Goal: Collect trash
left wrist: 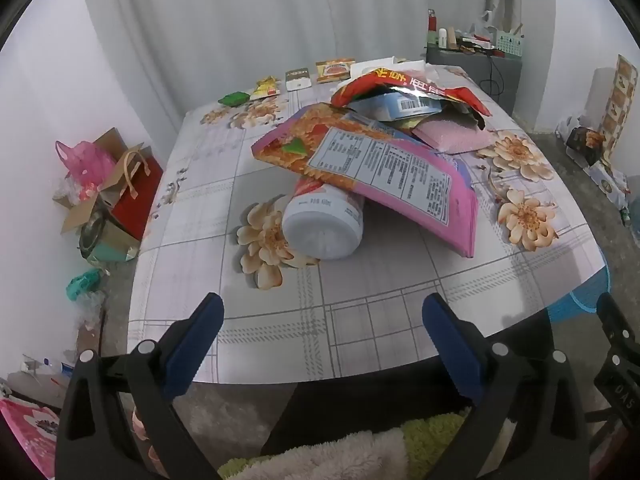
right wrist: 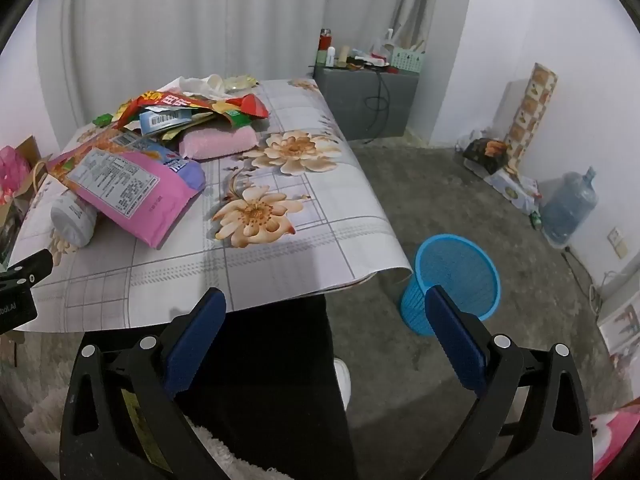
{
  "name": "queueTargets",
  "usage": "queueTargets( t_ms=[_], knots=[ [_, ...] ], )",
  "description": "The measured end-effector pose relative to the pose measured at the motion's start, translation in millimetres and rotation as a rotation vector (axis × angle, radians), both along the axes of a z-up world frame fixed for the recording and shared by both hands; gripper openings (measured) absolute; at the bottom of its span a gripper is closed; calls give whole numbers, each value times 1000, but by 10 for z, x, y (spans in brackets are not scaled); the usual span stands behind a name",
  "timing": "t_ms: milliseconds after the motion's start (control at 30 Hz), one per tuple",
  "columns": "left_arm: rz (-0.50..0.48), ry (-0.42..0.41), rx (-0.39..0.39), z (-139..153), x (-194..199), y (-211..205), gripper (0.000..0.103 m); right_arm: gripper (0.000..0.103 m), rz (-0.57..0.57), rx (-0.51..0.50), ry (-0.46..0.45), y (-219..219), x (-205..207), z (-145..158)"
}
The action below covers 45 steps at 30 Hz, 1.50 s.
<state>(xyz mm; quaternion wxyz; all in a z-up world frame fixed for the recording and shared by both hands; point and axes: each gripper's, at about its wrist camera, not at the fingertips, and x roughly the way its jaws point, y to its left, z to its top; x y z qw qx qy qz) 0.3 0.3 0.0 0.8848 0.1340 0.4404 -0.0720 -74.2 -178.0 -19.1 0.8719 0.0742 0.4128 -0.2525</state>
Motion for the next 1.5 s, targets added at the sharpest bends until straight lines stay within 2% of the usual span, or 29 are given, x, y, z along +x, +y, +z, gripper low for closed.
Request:
queueTargets(
  t_ms=[1500],
  knots=[
    [18,21,-1,-51,11,40,97,95,6,1,-20,36,-1,63]
  ],
)
